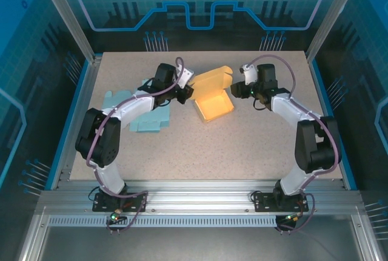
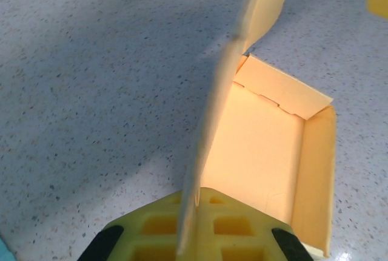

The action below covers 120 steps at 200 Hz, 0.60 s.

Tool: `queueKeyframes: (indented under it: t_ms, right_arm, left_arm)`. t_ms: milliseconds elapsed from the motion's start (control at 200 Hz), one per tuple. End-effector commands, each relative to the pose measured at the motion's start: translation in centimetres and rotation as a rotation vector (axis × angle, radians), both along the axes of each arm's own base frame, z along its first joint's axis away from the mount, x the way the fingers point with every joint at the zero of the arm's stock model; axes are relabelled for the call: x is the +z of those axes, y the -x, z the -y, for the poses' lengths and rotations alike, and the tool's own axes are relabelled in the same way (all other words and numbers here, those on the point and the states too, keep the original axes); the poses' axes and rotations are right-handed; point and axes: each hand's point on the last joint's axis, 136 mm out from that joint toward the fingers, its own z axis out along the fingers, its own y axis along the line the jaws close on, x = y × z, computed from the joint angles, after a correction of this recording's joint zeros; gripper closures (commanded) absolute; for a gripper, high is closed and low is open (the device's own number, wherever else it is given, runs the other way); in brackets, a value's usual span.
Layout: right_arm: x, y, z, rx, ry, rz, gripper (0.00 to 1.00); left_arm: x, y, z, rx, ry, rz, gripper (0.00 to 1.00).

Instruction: Fold the paper box

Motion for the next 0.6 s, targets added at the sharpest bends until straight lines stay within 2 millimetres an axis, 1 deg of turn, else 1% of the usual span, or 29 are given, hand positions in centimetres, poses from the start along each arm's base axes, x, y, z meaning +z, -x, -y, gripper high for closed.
queueKeyframes:
  t_ms: [0, 150, 230, 310, 390, 450, 595]
  right_arm:
    - [0.7, -0.8, -1.0, 0.078, -0.038, 0.017, 0.47]
    - [0.1, -2.0, -1.1, 0.077, -0.027, 0.0, 0.43]
    - [-0.4, -2.6, -0.8, 0.062, -0.011, -0.012, 0.39]
    - [-0.9, -2.9, -0.5, 0.05, 0.001, -0.023, 0.38]
    - [-1.4, -3.1, -0.4, 0.046, 0.003, -0.034, 0.38]
    - [-1.7, -3.1, -0.5, 0.054, -0.002, -0.041, 0.41]
    - [-2.0, -2.5, -0.8, 0.065, -0.021, -0.053, 0.44]
  left_arm:
    - [-0.7, 1.3, 1.0, -0.133, 0.005, -0.057, 1.0]
    - [-1.0, 1.0, 1.0, -0.163, 0.01, -0.076, 1.0]
    - [-1.2, 0.8, 1.0, -0.169, 0.003, -0.083, 1.0]
    - [-1.3, 0.7, 0.9, -0.172, 0.001, -0.088, 1.0]
    - [-1.3, 0.5, 0.9, -0.172, 0.001, -0.089, 1.0]
    - [-1.4, 0.4, 0.9, -0.172, 0.0, -0.09, 1.0]
    - [-1.6, 0.0, 0.7, -0.149, -0.01, -0.09, 1.0]
